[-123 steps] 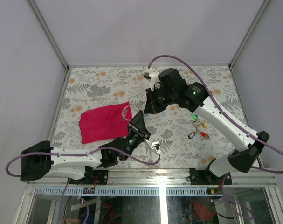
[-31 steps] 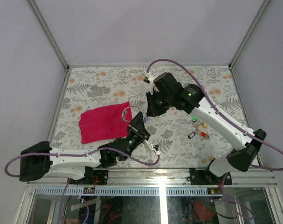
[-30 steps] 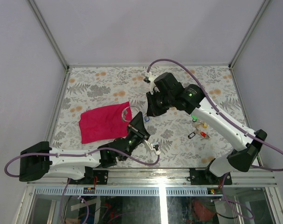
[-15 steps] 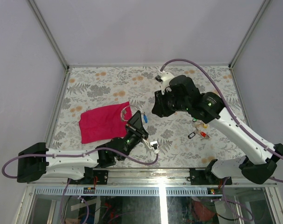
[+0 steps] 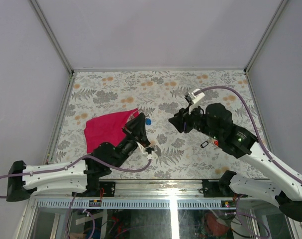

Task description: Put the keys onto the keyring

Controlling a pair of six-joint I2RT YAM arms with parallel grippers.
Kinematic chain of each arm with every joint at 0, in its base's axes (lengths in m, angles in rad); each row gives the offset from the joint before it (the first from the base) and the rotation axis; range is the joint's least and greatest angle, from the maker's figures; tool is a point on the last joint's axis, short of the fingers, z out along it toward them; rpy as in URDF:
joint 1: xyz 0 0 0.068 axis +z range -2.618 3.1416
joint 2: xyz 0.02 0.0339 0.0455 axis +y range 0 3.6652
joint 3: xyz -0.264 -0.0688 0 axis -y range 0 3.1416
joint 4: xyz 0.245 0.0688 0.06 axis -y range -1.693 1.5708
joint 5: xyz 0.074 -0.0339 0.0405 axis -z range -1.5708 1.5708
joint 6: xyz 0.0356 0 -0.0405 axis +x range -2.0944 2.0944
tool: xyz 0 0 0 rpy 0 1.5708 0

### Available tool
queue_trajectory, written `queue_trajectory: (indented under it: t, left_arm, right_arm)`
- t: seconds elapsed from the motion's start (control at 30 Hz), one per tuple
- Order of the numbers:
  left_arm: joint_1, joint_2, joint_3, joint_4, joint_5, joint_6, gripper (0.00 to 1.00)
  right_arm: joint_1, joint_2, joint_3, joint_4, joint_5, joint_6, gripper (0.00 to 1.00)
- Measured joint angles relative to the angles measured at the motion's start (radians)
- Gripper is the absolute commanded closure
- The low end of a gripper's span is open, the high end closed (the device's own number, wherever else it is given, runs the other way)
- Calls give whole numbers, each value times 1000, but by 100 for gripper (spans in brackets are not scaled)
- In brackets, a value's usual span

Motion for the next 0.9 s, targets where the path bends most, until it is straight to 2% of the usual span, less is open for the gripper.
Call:
queue_trajectory:
  t: [0.13, 0.4, 0.67, 0.77, 0.9]
  left_arm:
    - [0, -84, 63, -74, 85, -144, 100]
    - [2, -166, 159, -190, 267, -398, 100]
    - [29, -203, 216, -195, 421, -660, 100]
    - [87, -205, 218, -189, 494, -758, 100]
    - [268, -200, 204, -151, 655, -934, 100]
  right_arm:
    - [0, -97, -137, 179, -1, -42, 54]
    - [0, -211, -280, 457, -48, -95, 55]
    - [-1, -262, -416, 694, -187, -151, 53]
    - [-1, -268, -433, 742, -238, -169, 53]
    - [-1, -274, -450, 833, -314, -179, 52]
